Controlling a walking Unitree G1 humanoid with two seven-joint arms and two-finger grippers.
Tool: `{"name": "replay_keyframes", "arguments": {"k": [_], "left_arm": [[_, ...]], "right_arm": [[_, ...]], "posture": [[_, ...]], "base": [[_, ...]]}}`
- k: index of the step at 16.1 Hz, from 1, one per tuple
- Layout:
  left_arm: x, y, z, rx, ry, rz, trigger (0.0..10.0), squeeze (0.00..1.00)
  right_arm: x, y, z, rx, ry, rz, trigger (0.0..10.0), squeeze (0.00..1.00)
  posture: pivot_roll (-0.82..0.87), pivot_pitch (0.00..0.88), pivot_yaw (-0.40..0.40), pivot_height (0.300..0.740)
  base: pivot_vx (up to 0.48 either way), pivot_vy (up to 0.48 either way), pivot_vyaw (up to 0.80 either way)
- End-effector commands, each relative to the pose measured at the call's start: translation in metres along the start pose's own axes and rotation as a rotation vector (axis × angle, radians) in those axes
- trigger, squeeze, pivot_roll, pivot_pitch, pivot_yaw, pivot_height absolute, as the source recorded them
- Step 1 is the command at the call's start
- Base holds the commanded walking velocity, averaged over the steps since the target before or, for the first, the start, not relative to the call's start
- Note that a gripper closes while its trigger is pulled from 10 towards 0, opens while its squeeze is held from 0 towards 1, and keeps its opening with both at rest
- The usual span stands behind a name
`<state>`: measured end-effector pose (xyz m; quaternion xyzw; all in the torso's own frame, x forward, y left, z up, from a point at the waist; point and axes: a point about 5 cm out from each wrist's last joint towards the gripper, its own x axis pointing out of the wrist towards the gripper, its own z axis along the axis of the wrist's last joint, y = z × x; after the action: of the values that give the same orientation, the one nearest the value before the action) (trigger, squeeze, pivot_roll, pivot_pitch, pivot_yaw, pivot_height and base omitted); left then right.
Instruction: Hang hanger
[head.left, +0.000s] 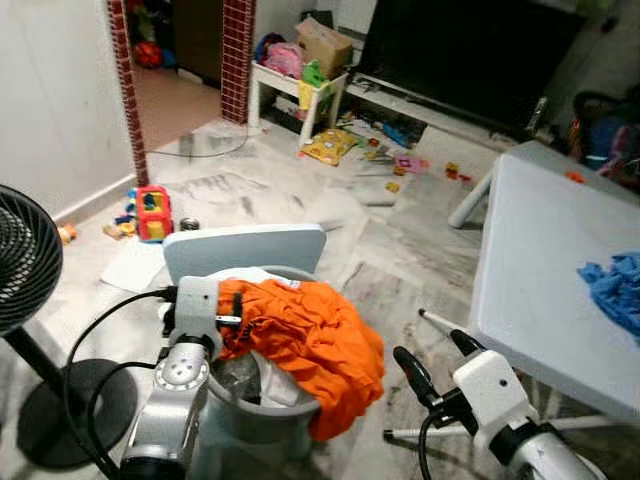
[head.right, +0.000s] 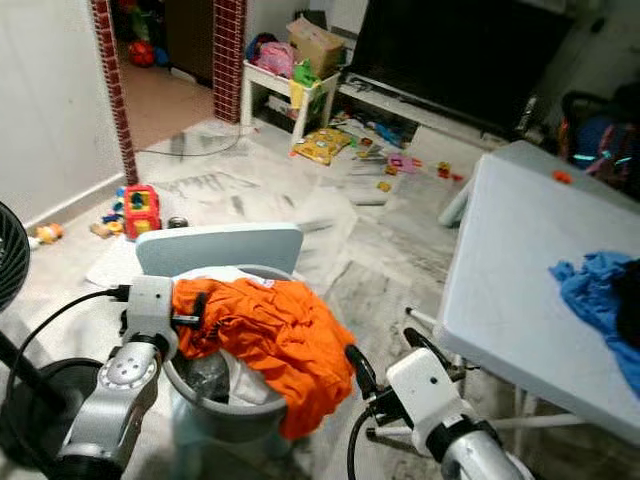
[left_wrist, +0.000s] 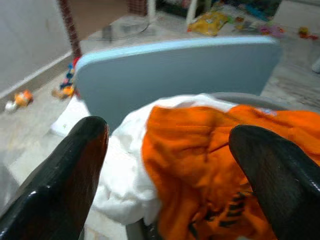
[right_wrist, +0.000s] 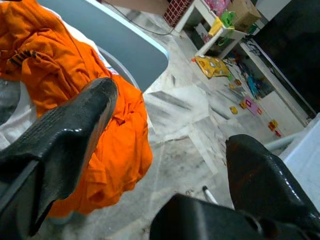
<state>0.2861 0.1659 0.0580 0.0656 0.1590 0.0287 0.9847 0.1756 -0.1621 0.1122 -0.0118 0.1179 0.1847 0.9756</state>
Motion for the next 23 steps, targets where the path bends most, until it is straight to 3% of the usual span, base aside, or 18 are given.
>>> {"name": "replay_keyframes", "arguments": {"k": [1,3,8,11,16,18,19,20,23], "left_arm": [[0.005,-0.005,0.002,-0.011,0.001,0.006,10.0,0.00],[0.017,-0.010,0.001,-0.006,0.024,0.050,10.0,0.00],[0.030,-0.018,0.003,-0.030,0.044,0.046,10.0,0.00],[0.037,-0.014,0.002,-0.059,0.078,0.088,10.0,0.00],[0.043,-0.016,-0.004,-0.083,0.133,0.072,10.0,0.00],[0.045,-0.021,-0.004,-0.079,0.148,0.047,8.2,0.00],[0.048,-0.019,0.000,-0.082,0.139,0.051,5.0,0.00],[0.051,-0.016,0.003,-0.090,0.135,0.055,0.0,0.00],[0.053,-0.016,0.004,-0.112,0.156,0.058,0.0,0.00]], "right_arm": [[-0.004,-0.003,0.004,-0.015,0.003,-0.002,10.0,0.00],[-0.009,-0.003,0.004,-0.025,0.024,0.010,10.0,0.00],[-0.008,-0.004,0.006,-0.039,0.031,0.013,10.0,0.00],[-0.013,-0.002,0.007,-0.031,0.045,0.017,10.0,0.00],[-0.033,0.012,0.002,0.012,0.143,0.177,10.0,0.00],[-0.038,0.015,0.001,0.011,0.164,0.190,10.0,0.00],[-0.039,0.018,0.001,0.024,0.163,0.185,10.0,0.00],[-0.042,0.019,0.003,0.030,0.168,0.182,10.0,0.00],[-0.046,0.017,0.004,0.025,0.180,0.183,10.0,0.00]], "posture": [[0.02,0.000,-0.245,0.740],[0.01,0.000,-0.261,0.740],[0.00,0.000,-0.264,0.740],[-0.02,0.000,-0.261,0.740],[-0.05,0.000,-0.258,0.740],[-0.06,0.000,-0.256,0.740],[-0.06,0.000,-0.255,0.740],[-0.07,0.000,-0.255,0.740],[-0.08,0.000,-0.252,0.740]], "base": [[0.000,0.000,0.00],[0.000,0.000,0.00],[0.000,0.000,0.00],[0.000,0.000,0.00],[0.000,0.000,0.00],[0.000,0.000,0.00],[0.000,0.000,0.00],[0.000,0.000,0.00],[0.000,0.000,0.00]]}}
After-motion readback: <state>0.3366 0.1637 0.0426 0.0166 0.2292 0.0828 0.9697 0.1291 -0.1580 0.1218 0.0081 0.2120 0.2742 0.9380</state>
